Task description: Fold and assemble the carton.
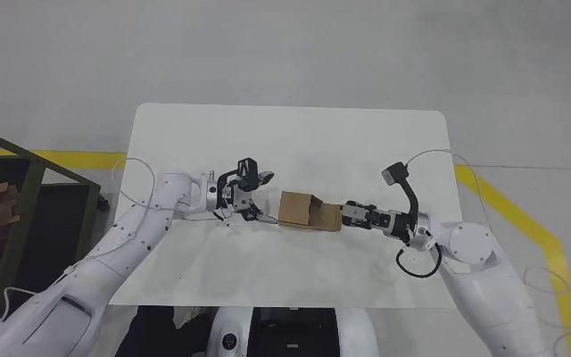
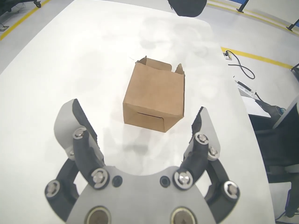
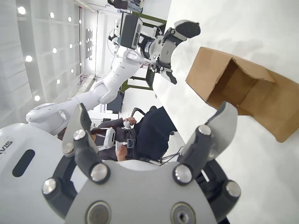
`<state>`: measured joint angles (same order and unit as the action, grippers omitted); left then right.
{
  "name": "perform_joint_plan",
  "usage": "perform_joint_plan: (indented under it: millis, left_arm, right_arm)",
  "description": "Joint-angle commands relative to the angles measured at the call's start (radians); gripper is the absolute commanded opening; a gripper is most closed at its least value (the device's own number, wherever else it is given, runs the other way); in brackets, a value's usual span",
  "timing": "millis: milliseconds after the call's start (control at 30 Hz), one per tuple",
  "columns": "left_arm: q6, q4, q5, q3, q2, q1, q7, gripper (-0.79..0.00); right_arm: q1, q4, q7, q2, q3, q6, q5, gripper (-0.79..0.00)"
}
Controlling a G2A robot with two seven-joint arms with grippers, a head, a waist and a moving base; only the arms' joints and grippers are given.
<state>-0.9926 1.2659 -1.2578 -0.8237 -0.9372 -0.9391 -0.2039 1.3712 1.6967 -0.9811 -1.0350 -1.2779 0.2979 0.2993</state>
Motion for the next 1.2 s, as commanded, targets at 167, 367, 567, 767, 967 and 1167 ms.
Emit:
perform_joint_plan:
  millis: [167, 367, 567, 767, 967, 1167]
  left_arm:
    - [0.0, 0.0, 0.001, 0.0, 0.0, 0.0, 0.003, 0.0]
    - [0.034, -0.003, -0.002, 0.008, -0.009, -0.005, 0.044, 0.0]
    - [-0.02, -0.085, -0.081, 0.058, -0.027, 0.021, 0.012, 0.0]
    - [-0.007, -0.131, -0.152, 0.1, -0.05, 0.058, -0.138, 0.0]
    - [0.031, -0.165, -0.246, 0.146, -0.076, 0.094, -0.243, 0.0]
    - [0.037, -0.221, -0.291, 0.191, -0.105, 0.125, -0.298, 0.0]
  right_arm:
    - [0.0, 0.0, -0.002, 0.0, 0.0, 0.0, 0.0, 0.0]
    - [0.0, 0.0, -0.002, 0.0, 0.0, 0.0, 0.0, 0.0]
    - [0.0, 0.0, -0.002, 0.0, 0.0, 0.0, 0.0, 0.0]
    - [0.0, 0.0, -0.002, 0.0, 0.0, 0.0, 0.0, 0.0]
    - [0.0, 0.0, -0.002, 0.0, 0.0, 0.0, 0.0, 0.0]
    - [0.0, 0.0, -0.002, 0.0, 0.0, 0.0, 0.0, 0.0]
